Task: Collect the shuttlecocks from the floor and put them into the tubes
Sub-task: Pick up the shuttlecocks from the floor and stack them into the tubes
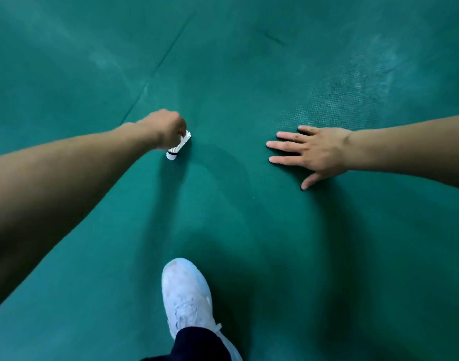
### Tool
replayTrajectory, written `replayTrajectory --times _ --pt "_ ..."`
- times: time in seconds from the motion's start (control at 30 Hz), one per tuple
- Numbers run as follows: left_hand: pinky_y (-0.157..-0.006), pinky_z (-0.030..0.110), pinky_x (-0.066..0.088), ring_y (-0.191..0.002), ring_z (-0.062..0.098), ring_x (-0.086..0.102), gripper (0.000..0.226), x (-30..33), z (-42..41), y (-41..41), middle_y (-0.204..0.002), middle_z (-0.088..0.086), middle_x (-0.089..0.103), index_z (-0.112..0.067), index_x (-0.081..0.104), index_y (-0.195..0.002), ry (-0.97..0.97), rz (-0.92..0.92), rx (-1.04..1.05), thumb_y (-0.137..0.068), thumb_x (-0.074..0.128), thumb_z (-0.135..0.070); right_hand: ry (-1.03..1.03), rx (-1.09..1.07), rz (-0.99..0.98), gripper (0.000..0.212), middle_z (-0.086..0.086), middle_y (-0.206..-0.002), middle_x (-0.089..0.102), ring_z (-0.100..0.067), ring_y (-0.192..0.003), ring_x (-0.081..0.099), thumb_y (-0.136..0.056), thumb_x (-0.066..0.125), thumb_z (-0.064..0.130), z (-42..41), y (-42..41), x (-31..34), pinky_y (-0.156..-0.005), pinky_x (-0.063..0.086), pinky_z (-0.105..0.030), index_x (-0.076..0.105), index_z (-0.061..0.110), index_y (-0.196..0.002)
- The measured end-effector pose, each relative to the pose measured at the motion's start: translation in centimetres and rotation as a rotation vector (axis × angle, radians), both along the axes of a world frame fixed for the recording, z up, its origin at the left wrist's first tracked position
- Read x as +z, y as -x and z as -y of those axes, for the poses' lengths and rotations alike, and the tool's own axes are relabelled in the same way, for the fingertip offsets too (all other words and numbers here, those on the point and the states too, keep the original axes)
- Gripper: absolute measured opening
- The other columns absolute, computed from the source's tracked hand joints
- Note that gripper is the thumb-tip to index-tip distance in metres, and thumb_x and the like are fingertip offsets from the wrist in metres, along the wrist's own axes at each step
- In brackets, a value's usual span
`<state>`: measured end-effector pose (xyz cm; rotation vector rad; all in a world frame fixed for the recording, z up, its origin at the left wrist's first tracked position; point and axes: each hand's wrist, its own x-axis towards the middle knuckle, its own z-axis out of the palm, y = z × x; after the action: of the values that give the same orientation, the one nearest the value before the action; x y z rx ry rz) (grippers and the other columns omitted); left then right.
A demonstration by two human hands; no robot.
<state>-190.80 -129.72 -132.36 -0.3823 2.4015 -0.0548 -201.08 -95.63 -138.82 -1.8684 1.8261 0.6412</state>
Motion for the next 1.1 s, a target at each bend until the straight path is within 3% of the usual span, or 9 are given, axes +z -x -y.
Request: replayTrajectory --times 0.07,0.17,0.33,0.47,0.6,0.77,0.93,1.03,1.1 --pt "-0.077 0.036 0.053 -0.098 0.035 0.066 0.023 1.1 -2.6 2.8 -0.106 0.011 0.075 -0.017 0.076 -0.105 -0.046 -0.049 -0.094 -0.089 0.06 -0.013 -0.016 -0.015 -0.004 0.092 0.002 -0.168 -0.028 -0.028 -0.159 -0.014 -0.096 0.034 0.076 -0.9 0.4 0.8 -0.127 0.013 -0.051 -0.014 0.034 -0.163" --pt "-0.075 0.032 0.046 -0.097 0.034 0.066 0.02 2.3 -8.4 8.4 -0.106 0.009 0.076 -0.018 0.076 -0.105 -0.181 -0.212 -0.215 -0.091 0.062 -0.016 -0.047 -0.074 -0.025 0.086 0.003 -0.17 -0.022 -0.027 -0.16 -0.007 -0.101 0.043 0.064 -4.0 1.0 1.6 -0.125 0.019 -0.053 -0.007 0.034 -0.164" --pt "-0.073 0.04 0.055 -0.083 0.035 0.067 0.012 1.3 -22.7 16.3 -0.094 0.009 0.075 -0.02 0.076 -0.094 -0.416 -0.39 -0.476 -0.089 0.065 -0.02 -0.081 -0.264 0.001 0.081 0.003 -0.174 -0.002 -0.026 -0.159 0.008 -0.102 0.049 0.052 -13.9 2.4 3.2 -0.123 0.021 -0.055 0.002 0.033 -0.165" --pt "-0.067 0.044 0.055 -0.074 0.034 0.066 0.008 1.5 -34.8 19.2 -0.085 0.007 0.07 -0.022 0.073 -0.082 -0.592 -0.531 -0.7 -0.085 0.07 -0.016 -0.096 -0.524 -0.089 0.076 -0.001 -0.172 0.012 -0.028 -0.157 0.017 -0.101 0.052 0.047 -24.7 4.0 4.7 -0.121 0.026 -0.054 0.012 0.031 -0.164" --pt "-0.065 0.038 0.051 -0.074 0.033 0.065 0.011 1.7 -42.8 19.8 -0.086 0.005 0.068 -0.022 0.072 -0.08 -0.706 -0.61 -0.823 -0.083 0.071 -0.011 -0.109 -0.852 -0.223 0.062 -0.003 -0.171 0.019 -0.027 -0.155 0.022 -0.1 0.051 0.039 -34.1 5.1 6.4 -0.118 0.031 -0.052 0.033 0.028 -0.158" --pt "-0.054 0.024 0.035 -0.059 0.02 0.05 0.014 -0.6 -45.7 20.0 -0.081 -0.012 0.06 -0.034 0.066 -0.081 -0.742 -0.677 -0.935 -0.079 0.071 -0.021 -0.317 -1.167 -0.451 0.052 -0.012 -0.17 0.012 -0.035 -0.149 0.027 -0.098 0.052 0.022 -42.7 6.3 8.8 -0.109 0.038 -0.054 0.043 0.018 -0.149" --pt "-0.051 0.019 0.034 -0.059 0.003 0.05 0.017 -2.2 -42.7 20.4 -0.085 -0.022 0.055 -0.046 0.058 -0.087 -0.691 -0.634 -0.915 -0.08 0.067 -0.033 -0.604 -1.046 -0.587 0.038 -0.004 -0.169 -0.002 -0.028 -0.142 0.024 -0.096 0.056 0.024 -47.1 6.9 8.6 -0.097 0.045 -0.045 0.063 0.026 -0.134" --pt "-0.049 0.015 0.028 -0.061 -0.012 0.044 0.019 -2.5 -41.2 20.5 -0.084 -0.024 0.054 -0.048 0.056 -0.085 -0.653 -0.618 -0.881 -0.078 0.067 -0.035 -0.719 -0.953 -0.561 0.037 -0.001 -0.171 -0.014 -0.026 -0.144 0.019 -0.095 0.064 0.032 -48.2 6.8 7.6 -0.096 0.045 -0.043 0.063 0.032 -0.132" --pt "-0.049 0.014 0.024 -0.061 -0.016 0.043 0.021 -2.3 -40.9 20.5 -0.082 -0.023 0.055 -0.048 0.056 -0.084 -0.634 -0.608 -0.864 -0.077 0.069 -0.034 -0.758 -0.955 -0.553 0.04 -0.001 -0.17 -0.011 -0.025 -0.144 0.019 -0.095 0.065 0.034 -48.6 6.6 7.1 -0.096 0.045 -0.045 0.062 0.033 -0.134"
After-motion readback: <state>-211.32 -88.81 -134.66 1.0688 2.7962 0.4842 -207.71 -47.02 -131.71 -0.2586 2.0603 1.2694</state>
